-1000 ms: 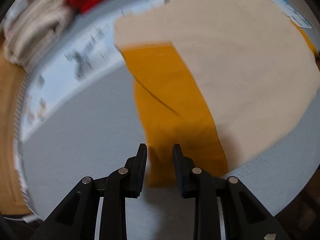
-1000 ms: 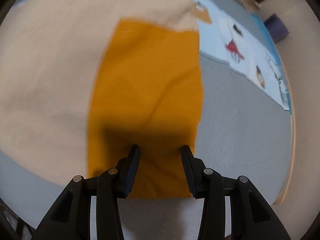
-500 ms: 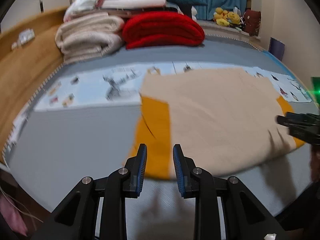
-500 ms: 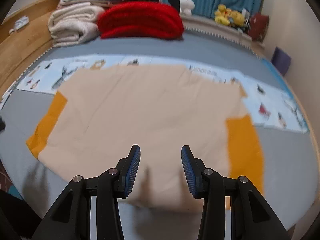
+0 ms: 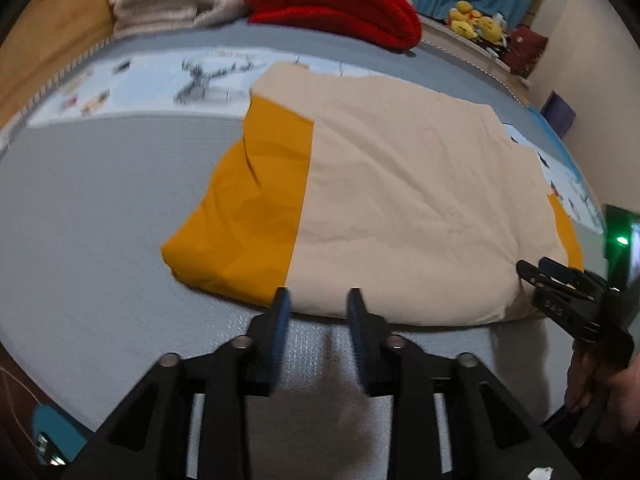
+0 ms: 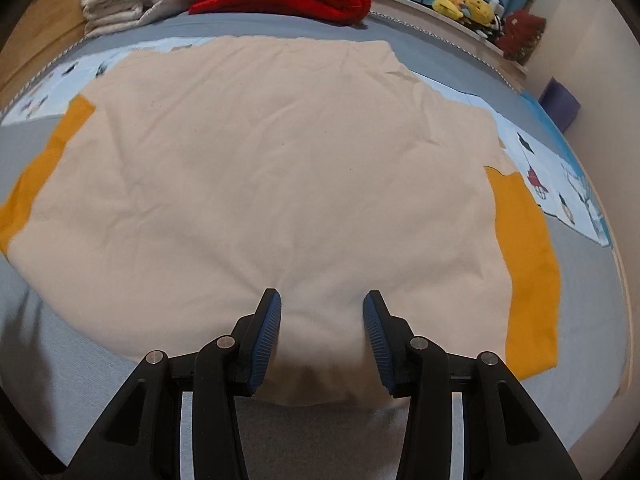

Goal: Fold large clothes
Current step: 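Lay the jacket flat with both grippers and release it, then grasp the yellow side panel with the left gripper and fold it inward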

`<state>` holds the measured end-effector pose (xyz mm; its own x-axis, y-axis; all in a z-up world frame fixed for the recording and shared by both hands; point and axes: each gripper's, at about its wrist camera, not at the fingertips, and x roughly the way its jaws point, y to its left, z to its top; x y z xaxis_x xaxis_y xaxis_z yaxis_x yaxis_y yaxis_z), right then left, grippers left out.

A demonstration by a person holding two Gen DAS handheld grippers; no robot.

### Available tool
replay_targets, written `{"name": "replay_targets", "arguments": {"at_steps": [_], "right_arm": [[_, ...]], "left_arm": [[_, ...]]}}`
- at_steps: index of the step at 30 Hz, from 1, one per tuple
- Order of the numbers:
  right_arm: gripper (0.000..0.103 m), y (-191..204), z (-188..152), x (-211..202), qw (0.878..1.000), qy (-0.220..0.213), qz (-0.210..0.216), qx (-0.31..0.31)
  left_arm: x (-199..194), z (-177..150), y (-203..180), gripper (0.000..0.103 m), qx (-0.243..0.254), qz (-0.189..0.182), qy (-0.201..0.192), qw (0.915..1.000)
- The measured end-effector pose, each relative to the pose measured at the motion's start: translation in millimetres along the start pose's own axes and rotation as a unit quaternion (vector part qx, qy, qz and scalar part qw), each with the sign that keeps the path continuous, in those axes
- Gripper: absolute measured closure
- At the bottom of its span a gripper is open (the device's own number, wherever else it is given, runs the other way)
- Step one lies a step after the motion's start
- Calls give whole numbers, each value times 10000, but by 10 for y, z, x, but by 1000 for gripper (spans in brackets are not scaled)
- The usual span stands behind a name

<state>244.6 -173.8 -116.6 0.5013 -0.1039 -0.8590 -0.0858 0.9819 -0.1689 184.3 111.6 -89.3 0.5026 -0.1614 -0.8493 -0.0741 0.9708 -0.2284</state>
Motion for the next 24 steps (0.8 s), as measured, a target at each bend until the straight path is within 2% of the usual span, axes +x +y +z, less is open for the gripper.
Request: {"name": "replay_targets", "arguments": {"at_steps": [1, 2, 4, 7, 12, 18, 21, 24], "right_arm": [[58, -33, 6, -49, 9999, -61, 48, 118], [58, -75, 0, -78, 9996, -99, 101, 230], [58, -48, -48, -45, 9995, -59, 123, 272], [58, 8, -102, 71, 9999, 71, 71, 129], [58, -17, -89, 84, 9998, 115, 113, 143], [58, -61, -92, 116, 9994, 152, 235, 179], [58, -70, -92, 124, 9993, 159, 295, 180], [58, -91, -96, 132, 9990, 160, 367, 183]], "left_arm": [[49, 5, 44, 58, -131, -123, 119, 9998], [118, -1, 93, 53, -316, -297, 297, 9986], [202, -13, 161, 50, -580, -428, 476, 9963], [278, -36, 329, 40, -1129, -547, 537, 9906], [417, -81, 637, 38, -2134, -1060, 683, 9688], [485, -52, 866, 34, -2913, -1507, 332, 9441], [526, -40, 999, 34, -3392, -1799, 125, 9233], [581, -39, 1075, 35, -3691, -2017, -41, 9072]]}}
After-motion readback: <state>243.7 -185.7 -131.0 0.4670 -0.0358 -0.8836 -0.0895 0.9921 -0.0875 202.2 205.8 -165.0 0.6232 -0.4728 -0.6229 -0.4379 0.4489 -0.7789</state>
